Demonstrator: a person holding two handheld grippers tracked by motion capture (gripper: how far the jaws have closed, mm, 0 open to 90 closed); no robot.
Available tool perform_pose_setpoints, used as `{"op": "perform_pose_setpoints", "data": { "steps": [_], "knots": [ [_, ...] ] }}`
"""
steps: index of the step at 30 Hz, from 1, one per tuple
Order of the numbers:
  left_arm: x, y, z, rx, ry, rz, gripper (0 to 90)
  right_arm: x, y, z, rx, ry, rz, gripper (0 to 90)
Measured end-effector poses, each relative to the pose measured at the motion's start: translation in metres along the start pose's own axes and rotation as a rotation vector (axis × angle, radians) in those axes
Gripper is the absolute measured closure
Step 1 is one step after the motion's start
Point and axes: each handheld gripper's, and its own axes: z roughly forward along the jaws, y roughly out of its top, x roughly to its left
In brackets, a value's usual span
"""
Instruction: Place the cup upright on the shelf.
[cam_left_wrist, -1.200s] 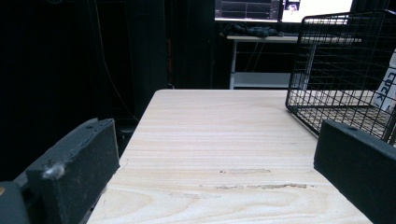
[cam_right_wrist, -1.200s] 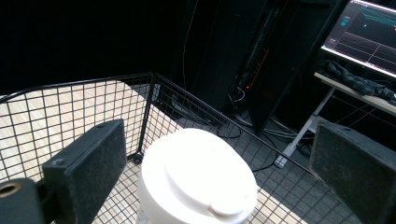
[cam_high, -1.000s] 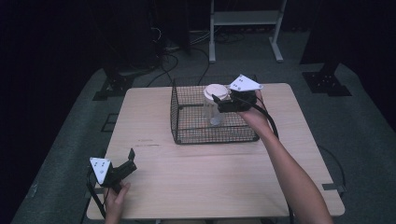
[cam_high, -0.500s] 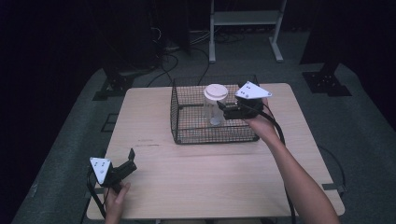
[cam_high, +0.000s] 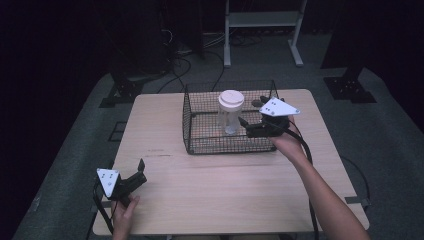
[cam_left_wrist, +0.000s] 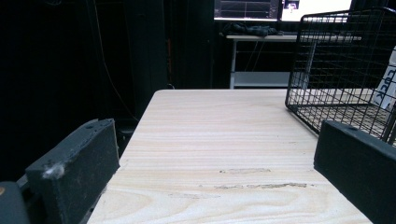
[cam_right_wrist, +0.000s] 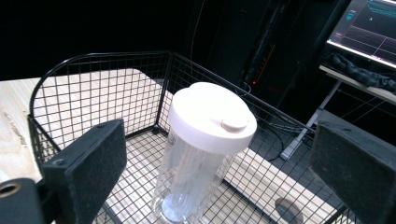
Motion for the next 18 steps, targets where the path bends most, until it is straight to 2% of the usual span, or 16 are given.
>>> {"op": "perform_pose_setpoints", "data": {
  "steps": [18],
  "knots": [
    [0.0,0.0,0.0,0.0,0.001,0.0,0.0,0.004,-0.029,-0.03,0.02,0.012,0.012,3.5]
  ]
}}
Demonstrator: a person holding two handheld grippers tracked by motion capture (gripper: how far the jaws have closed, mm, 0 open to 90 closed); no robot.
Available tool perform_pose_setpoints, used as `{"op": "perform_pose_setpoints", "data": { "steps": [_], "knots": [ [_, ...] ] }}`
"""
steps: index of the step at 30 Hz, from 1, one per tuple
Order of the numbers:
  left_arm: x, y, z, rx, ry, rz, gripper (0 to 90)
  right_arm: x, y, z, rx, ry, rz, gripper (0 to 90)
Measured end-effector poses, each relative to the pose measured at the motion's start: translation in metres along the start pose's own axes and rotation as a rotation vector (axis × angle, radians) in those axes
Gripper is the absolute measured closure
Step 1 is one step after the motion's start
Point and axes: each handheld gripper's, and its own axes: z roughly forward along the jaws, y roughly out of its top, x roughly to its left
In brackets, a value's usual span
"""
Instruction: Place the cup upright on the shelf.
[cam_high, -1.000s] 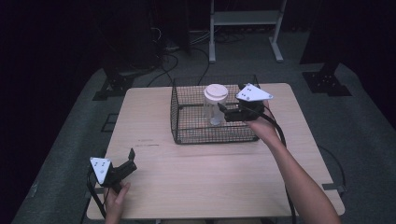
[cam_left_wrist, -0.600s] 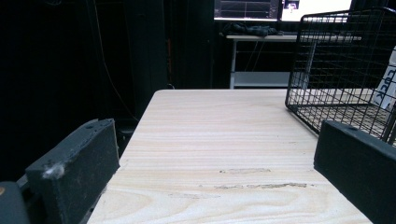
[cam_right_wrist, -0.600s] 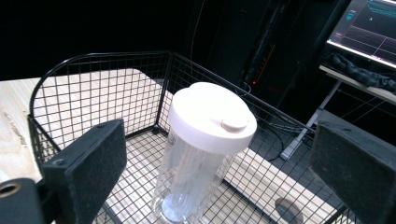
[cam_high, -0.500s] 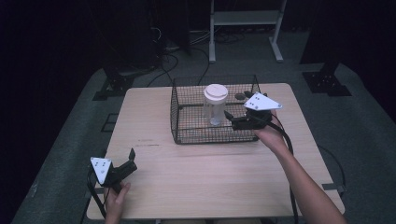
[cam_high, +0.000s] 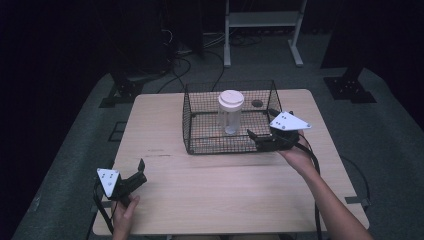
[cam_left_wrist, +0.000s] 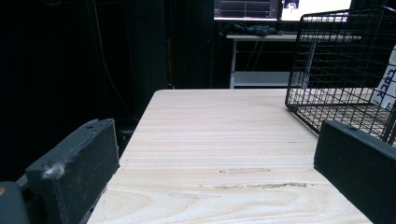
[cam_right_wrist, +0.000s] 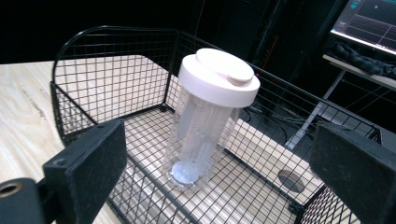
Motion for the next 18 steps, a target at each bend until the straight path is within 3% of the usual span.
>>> {"op": "perform_pose_setpoints", "data": {
  "steps": [18],
  "knots": [
    [0.0,0.0,0.0,0.001,0.001,0.002,0.0,0.01,-0.02,-0.028,0.004,0.015,-0.002,3.5]
  ]
}}
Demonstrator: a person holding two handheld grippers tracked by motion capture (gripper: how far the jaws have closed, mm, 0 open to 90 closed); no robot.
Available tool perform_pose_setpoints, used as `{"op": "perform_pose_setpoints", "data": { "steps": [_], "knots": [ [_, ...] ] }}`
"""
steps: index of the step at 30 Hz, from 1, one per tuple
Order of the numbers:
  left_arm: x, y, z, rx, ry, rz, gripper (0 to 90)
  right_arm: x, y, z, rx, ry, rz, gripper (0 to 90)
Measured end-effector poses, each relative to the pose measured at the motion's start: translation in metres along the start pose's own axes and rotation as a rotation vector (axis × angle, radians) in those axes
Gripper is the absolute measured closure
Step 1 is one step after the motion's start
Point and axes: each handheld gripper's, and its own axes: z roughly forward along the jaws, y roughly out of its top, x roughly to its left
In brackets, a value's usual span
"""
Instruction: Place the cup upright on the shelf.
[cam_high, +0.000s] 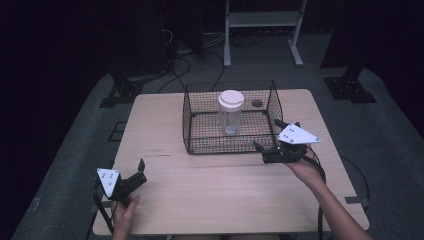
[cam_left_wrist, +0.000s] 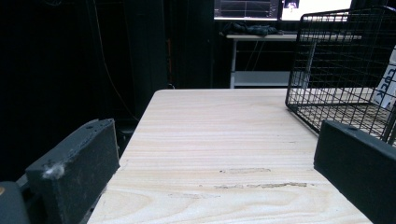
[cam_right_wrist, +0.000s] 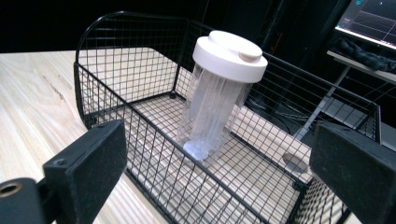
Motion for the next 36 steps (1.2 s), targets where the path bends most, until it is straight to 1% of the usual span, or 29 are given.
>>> {"op": "perform_pose_setpoints", "data": {
  "steps": [8,15,22,25,29,31,34,36],
  "knots": [
    [0.0,0.0,0.0,0.002,0.001,0.001,0.0,0.002,-0.011,-0.012,0.005,-0.003,0.0,3.6],
    [0.0,0.0,0.0,0.001,0.002,0.002,0.0,0.005,-0.024,-0.022,0.007,-0.008,0.017,3.6],
    [0.0,0.0,0.0,0.001,0.004,0.001,0.0,0.004,-0.036,-0.029,0.01,-0.02,0.038,3.6],
    [0.001,0.0,0.0,0.001,0.005,-0.002,0.0,0.004,-0.044,-0.034,0.017,-0.032,0.043,3.6],
    [0.0,0.0,0.0,0.001,0.004,0.005,0.0,0.005,-0.053,-0.039,0.025,-0.037,0.049,3.6],
    [0.0,0.0,0.0,0.001,0.005,0.003,0.0,0.005,-0.058,-0.042,0.033,-0.05,0.051,3.6],
    [0.0,0.0,0.0,0.0,0.006,0.001,0.0,0.006,-0.066,-0.047,0.031,-0.059,0.069,3.6],
    [0.0,0.0,0.0,0.001,0.007,0.002,0.0,0.008,-0.07,-0.052,0.034,-0.07,0.066,3.6]
  ]
}}
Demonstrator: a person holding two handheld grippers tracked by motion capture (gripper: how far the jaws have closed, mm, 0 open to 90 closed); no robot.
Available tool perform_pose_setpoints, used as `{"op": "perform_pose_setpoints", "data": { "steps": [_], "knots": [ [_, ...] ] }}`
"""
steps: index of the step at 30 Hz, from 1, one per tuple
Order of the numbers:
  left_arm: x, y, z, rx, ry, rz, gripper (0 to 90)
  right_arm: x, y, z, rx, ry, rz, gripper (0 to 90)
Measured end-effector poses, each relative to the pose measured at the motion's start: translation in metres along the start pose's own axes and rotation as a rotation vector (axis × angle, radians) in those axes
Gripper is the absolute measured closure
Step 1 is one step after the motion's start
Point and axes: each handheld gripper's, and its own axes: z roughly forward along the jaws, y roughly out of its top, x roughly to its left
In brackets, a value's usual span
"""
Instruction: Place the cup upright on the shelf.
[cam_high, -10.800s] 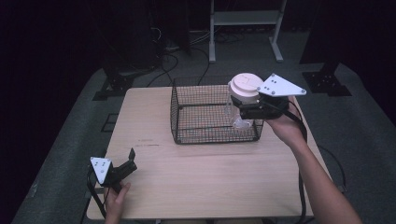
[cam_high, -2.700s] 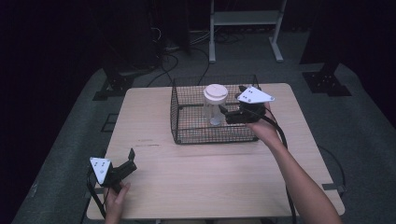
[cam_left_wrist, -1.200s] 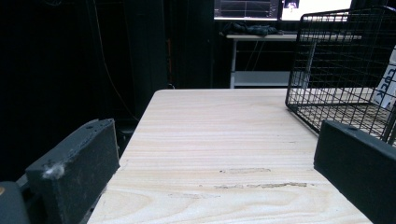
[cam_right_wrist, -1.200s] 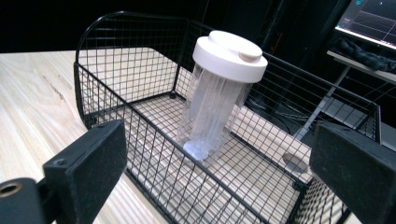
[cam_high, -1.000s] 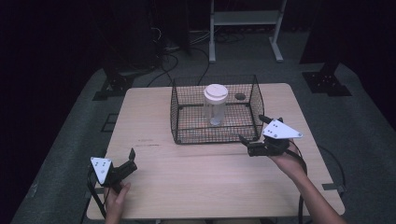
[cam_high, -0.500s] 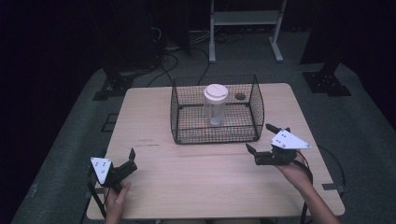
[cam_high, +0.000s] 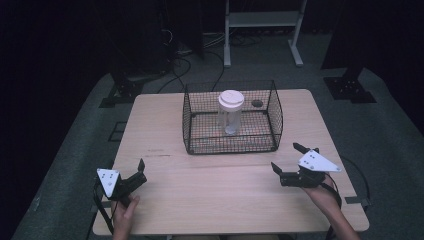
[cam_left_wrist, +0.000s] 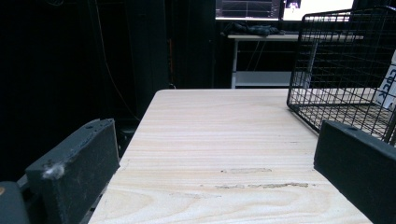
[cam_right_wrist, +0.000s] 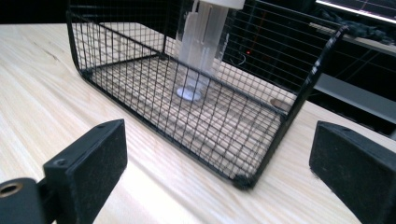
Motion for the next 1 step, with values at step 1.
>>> {"op": "perform_pose_setpoints", "data": {
  "steps": [1],
  "knots": [
    [-0.0001,0.0,0.0001,0.0,0.0,0.001,0.0,0.0009,-0.0024,-0.0023,0.001,-0.002,0.004,3.6]
  ]
}}
